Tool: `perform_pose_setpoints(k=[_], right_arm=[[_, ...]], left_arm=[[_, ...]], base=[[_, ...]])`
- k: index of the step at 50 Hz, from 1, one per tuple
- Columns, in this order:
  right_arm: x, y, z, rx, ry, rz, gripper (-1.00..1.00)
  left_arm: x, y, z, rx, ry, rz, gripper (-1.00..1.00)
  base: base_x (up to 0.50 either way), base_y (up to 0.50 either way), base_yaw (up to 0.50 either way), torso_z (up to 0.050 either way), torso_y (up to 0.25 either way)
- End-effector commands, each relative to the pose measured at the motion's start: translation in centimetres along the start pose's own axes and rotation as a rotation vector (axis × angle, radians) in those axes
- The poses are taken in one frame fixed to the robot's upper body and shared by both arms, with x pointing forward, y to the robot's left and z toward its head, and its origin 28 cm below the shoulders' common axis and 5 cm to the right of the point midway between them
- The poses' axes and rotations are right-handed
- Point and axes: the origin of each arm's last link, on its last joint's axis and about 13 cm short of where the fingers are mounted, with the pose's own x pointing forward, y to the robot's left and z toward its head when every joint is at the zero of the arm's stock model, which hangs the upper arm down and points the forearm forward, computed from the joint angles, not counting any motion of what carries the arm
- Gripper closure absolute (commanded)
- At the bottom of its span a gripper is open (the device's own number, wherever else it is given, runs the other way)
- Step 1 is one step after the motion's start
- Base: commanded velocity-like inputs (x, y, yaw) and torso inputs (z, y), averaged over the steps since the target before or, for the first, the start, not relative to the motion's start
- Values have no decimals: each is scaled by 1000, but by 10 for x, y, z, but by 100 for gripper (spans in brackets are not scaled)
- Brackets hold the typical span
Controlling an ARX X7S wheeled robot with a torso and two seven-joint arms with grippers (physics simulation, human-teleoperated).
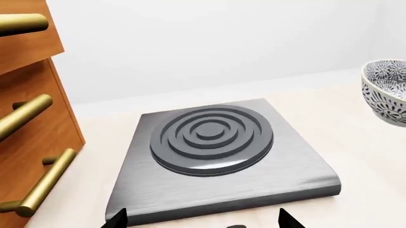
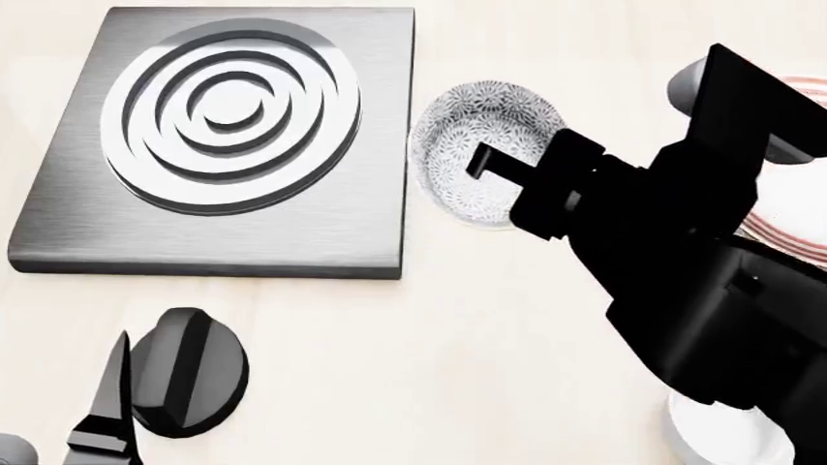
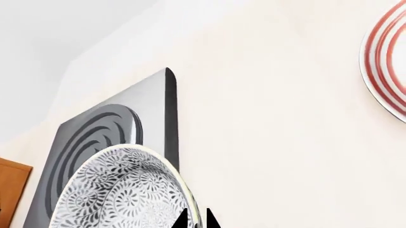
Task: Pick the akita bowl next to the ramekin and place it on the plate.
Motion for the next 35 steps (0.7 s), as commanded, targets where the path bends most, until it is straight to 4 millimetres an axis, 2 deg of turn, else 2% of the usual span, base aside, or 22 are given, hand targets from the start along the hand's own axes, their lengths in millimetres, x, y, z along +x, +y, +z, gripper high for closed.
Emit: perform_pose_setpoints(k=[1, 20, 35], right_arm=[[10, -1, 23, 20, -32, -13, 100], [25, -8, 44, 53, -77, -75, 100], [20, -25, 68, 105, -136, -140, 100]], left_arm=[[0, 1, 0, 1, 0, 2, -100], [-1, 0, 1, 1, -3, 1, -100], [-1, 1, 3, -3, -7, 3, -100]], base=[[0, 0, 0, 0, 0], [0, 0, 0, 0, 0], [0, 0, 0, 0, 1]])
